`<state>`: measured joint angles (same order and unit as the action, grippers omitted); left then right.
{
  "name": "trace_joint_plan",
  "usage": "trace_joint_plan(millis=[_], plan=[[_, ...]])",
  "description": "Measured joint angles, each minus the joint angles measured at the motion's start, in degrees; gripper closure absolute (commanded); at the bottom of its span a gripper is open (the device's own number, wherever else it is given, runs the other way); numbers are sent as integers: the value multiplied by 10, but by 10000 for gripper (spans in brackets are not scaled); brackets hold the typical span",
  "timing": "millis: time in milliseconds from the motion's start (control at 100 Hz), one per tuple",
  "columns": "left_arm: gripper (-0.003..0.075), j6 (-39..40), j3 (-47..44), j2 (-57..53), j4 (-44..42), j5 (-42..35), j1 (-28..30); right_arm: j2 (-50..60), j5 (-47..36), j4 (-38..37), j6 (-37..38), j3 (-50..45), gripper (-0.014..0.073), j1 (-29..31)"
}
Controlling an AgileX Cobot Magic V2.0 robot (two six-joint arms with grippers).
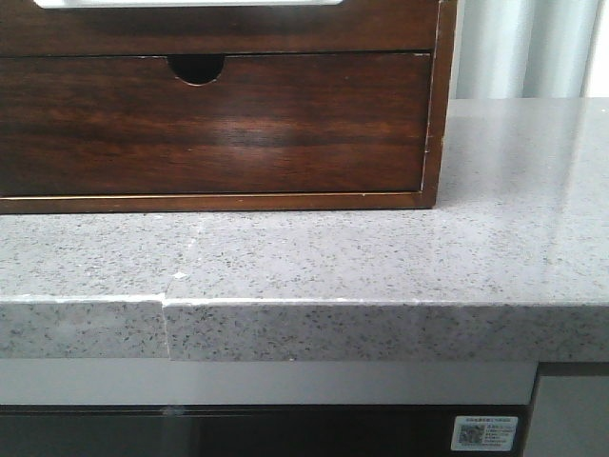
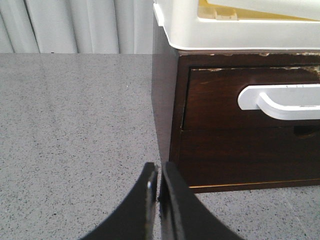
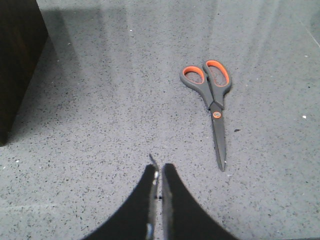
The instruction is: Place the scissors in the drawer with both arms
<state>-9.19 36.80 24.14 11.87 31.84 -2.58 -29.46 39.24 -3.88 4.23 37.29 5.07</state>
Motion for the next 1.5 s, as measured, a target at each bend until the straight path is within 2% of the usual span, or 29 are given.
trace_joint_plan(millis=[90, 130, 180, 230, 530, 1050, 1120, 1360, 1500], plan=[[354, 0, 0, 0, 0, -5, 0, 0, 0, -8, 0, 0, 204, 0], [253, 0, 0, 0, 0, -9, 0, 0, -2, -13, 0, 0, 144, 0], [176, 0, 0, 0, 0, -11, 0, 0, -6, -18, 0, 0, 92, 0], [146, 0, 0, 0, 0, -11, 0, 0, -12, -22, 0, 0, 83, 0], [158, -1, 0, 0, 0, -14, 0, 0, -16, -26, 0, 0, 84, 0], [158, -16, 0, 2, 77, -30, 0, 0, -24, -26, 0, 0, 84, 0], [158, -19, 0, 6, 119, -30, 0, 0, -24, -26, 0, 0, 84, 0], [158, -19, 0, 46, 389, -25, 0, 0, -26, -26, 0, 0, 84, 0], [158, -27, -1, 84, 463, -21, 0, 0, -26, -26, 0, 0, 84, 0]])
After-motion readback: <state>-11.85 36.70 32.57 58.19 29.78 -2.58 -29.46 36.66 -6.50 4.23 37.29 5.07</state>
